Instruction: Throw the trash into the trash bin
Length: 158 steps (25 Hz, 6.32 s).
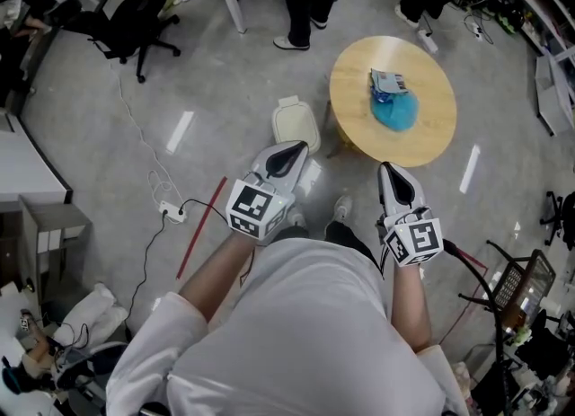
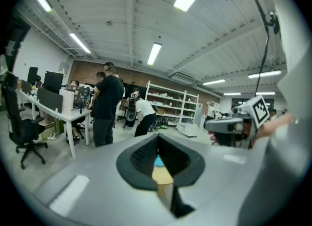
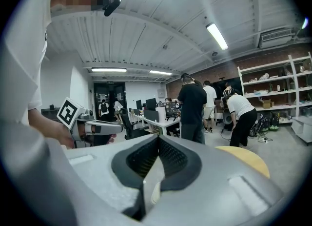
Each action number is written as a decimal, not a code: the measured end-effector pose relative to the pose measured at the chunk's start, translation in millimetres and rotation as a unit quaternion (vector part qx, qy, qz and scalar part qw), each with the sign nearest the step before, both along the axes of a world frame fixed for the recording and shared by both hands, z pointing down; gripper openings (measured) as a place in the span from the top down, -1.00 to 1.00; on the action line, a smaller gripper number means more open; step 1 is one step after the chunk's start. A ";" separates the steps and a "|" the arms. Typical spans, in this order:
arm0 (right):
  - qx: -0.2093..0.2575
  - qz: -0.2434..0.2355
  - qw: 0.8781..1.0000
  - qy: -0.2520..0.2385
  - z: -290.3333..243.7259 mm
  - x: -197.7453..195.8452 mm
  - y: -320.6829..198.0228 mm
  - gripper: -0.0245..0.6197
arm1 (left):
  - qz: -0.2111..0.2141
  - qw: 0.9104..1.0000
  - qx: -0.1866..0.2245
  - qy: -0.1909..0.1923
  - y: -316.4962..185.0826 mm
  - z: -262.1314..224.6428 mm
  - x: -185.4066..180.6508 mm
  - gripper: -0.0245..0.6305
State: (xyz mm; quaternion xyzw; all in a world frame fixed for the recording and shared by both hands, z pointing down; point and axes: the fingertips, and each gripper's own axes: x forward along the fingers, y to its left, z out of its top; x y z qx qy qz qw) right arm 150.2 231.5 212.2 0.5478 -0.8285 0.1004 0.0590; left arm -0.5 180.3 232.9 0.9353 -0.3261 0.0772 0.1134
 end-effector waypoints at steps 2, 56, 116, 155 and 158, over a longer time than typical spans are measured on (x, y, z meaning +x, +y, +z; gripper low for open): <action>-0.001 -0.002 1.000 -0.001 1.5 4.5 -5.2 0.92 | -0.005 1.000 -0.001 -0.002 -3.1 1.4 1.8 0.92; -0.095 -0.192 0.977 -0.014 131.5 54.7 -136.7 0.92 | -0.156 0.972 -0.088 -0.153 -97.5 191.1 24.7 0.92; -0.158 -0.148 0.974 -0.072 309.5 56.7 -160.5 0.92 | -0.103 0.871 -0.354 -0.325 -76.5 749.9 26.9 0.92; -0.162 -0.139 0.974 -0.070 335.5 59.1 -161.9 0.92 | -0.145 0.857 -0.395 -0.297 -80.9 769.5 25.1 0.91; -0.163 -0.139 0.974 -0.068 337.1 60.7 -160.6 0.92 | -0.143 0.858 -0.409 -0.277 -83.1 767.7 23.6 0.91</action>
